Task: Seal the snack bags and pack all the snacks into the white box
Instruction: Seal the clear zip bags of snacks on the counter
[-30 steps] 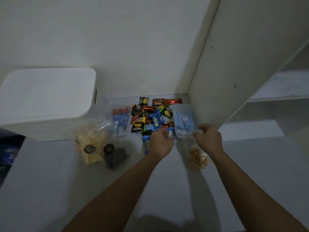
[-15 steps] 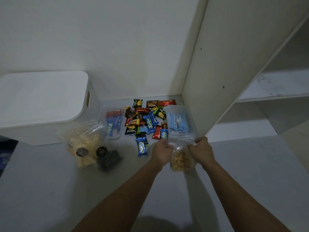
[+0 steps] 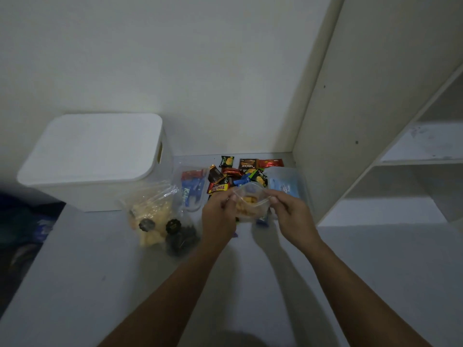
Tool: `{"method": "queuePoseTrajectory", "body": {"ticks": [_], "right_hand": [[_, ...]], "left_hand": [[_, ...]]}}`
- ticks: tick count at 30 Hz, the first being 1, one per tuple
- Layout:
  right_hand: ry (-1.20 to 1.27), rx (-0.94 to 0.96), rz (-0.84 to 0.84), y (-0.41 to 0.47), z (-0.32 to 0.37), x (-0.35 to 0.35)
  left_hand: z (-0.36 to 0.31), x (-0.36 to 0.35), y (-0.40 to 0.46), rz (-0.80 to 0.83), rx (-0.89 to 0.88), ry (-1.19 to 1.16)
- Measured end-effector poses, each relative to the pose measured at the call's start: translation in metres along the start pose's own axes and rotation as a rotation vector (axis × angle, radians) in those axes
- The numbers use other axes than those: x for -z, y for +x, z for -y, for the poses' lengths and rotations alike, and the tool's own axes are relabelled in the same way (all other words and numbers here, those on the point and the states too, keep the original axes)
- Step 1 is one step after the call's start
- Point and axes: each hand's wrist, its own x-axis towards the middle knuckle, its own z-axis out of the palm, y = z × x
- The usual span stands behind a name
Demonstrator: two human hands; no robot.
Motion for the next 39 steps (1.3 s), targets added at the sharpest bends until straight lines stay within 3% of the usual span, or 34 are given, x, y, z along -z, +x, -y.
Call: {"method": "queuePoseTrajectory", "body": {"ticks": [5,10,16,23,39], "right_hand": [[0.148,0.017,-0.135,0.007,0.018,0.004],[0.265,0.034,-0.166,0.009,0.034,0.007],[0.203,0.033,-0.179,0.008,0.044,0.008],[0.216,0.037,-0.092,0.003,0.056,0.007],[0.264,0.066,-0.071,0.01,0.082,0.008]], "left_hand": [[-0.019,0.023,0.005,-0.098,0.013,-0.23],[-0.034,0.033,0.008,-0.109,0.062,-0.387],[-0.042,0.039,0.008,-0.059,0.031,-0.349],[-0.05,0.041,0.011,-0.147,0.052,-0.377],[-0.063,0.055,0.008,0.056,0.071,-0.451]]}}
